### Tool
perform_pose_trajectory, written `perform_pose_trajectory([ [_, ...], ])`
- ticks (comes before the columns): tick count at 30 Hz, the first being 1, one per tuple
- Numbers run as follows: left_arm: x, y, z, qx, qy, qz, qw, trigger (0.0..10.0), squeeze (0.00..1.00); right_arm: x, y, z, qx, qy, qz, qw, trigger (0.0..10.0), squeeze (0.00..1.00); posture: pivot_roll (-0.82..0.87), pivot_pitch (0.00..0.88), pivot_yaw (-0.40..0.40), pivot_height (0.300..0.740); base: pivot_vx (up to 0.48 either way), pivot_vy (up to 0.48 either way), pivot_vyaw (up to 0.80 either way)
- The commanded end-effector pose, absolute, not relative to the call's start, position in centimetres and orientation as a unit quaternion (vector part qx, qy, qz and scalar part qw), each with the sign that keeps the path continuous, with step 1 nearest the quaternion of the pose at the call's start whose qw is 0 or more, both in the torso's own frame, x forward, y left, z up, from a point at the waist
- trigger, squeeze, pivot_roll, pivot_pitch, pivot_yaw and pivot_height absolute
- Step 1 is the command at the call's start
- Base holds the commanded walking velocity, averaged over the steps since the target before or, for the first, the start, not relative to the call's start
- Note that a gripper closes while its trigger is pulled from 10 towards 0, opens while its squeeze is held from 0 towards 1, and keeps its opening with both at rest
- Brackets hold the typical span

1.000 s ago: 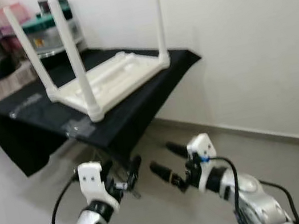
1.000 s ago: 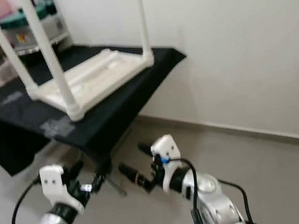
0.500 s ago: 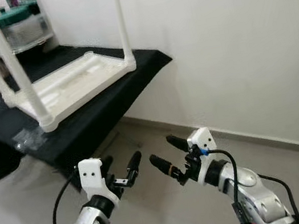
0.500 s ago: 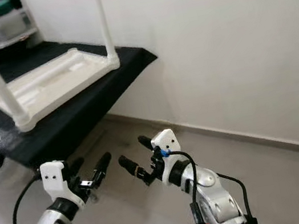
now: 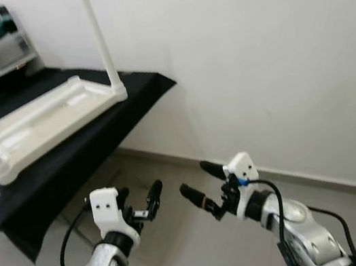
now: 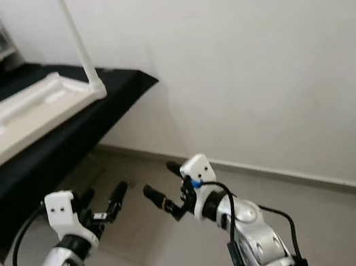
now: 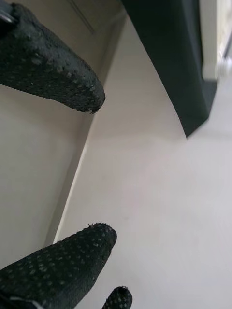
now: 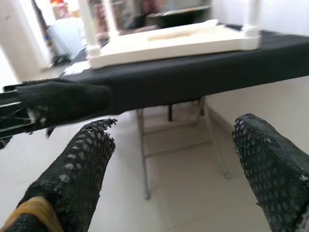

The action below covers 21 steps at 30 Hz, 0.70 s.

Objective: Building children table

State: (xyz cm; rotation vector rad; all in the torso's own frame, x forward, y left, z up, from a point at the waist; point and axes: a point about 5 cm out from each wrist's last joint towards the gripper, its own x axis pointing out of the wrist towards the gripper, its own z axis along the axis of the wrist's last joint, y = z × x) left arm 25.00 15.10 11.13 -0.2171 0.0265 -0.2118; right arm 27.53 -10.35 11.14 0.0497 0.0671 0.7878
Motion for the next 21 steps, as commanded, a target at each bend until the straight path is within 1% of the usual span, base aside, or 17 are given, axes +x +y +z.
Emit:
perform_pose_trajectory([
  [1,24.91,15.71,10.91,-0.099,0.015,-0.096,0.990,10.0,0.00,27.37,-9.55,11.12,0.031,0.032,0.398,0.916,10.0,0.00,0.01,0.000,0.003,0.740,0.480,0.000,0.76],
  [2,24.94,15.69,10.90,-0.100,0.015,-0.096,0.990,10.0,0.00,27.40,-9.55,11.13,0.036,0.031,0.397,0.917,10.0,0.00,0.01,0.000,0.003,0.740,0.480,0.000,0.00],
  [5,25.09,15.45,10.91,-0.099,0.016,-0.104,0.990,10.0,0.00,27.43,-9.66,11.03,0.034,0.030,0.392,0.919,10.0,0.00,0.01,0.000,0.010,0.740,0.480,0.000,0.67],
  [8,25.32,15.20,11.12,-0.098,0.014,-0.109,0.989,10.0,0.00,27.39,-9.57,10.80,0.038,0.039,0.398,0.916,10.0,0.00,0.01,0.000,0.011,0.740,0.480,0.000,0.00],
  [10,25.42,15.13,11.30,-0.098,0.012,-0.109,0.989,10.0,0.00,27.23,-9.48,10.72,0.023,0.038,0.401,0.915,10.0,0.00,0.01,0.000,0.013,0.740,0.480,0.000,0.80],
  [13,25.44,15.09,11.33,-0.098,0.012,-0.109,0.989,10.0,0.00,27.25,-9.49,10.64,0.014,0.039,0.398,0.917,10.0,0.00,0.01,0.000,0.013,0.740,0.480,0.000,0.00],
  [19,25.49,14.87,11.44,-0.100,0.008,-0.111,0.989,10.0,0.00,27.00,-9.30,10.80,0.002,0.027,0.418,0.908,10.0,0.00,0.01,0.000,0.012,0.740,0.480,0.000,0.74],
  [21,25.53,14.81,11.53,-0.101,0.007,-0.112,0.989,10.0,0.00,27.05,-9.32,10.78,0.008,0.029,0.413,0.910,10.0,0.00,0.01,0.000,0.010,0.740,0.480,0.000,0.00],
])
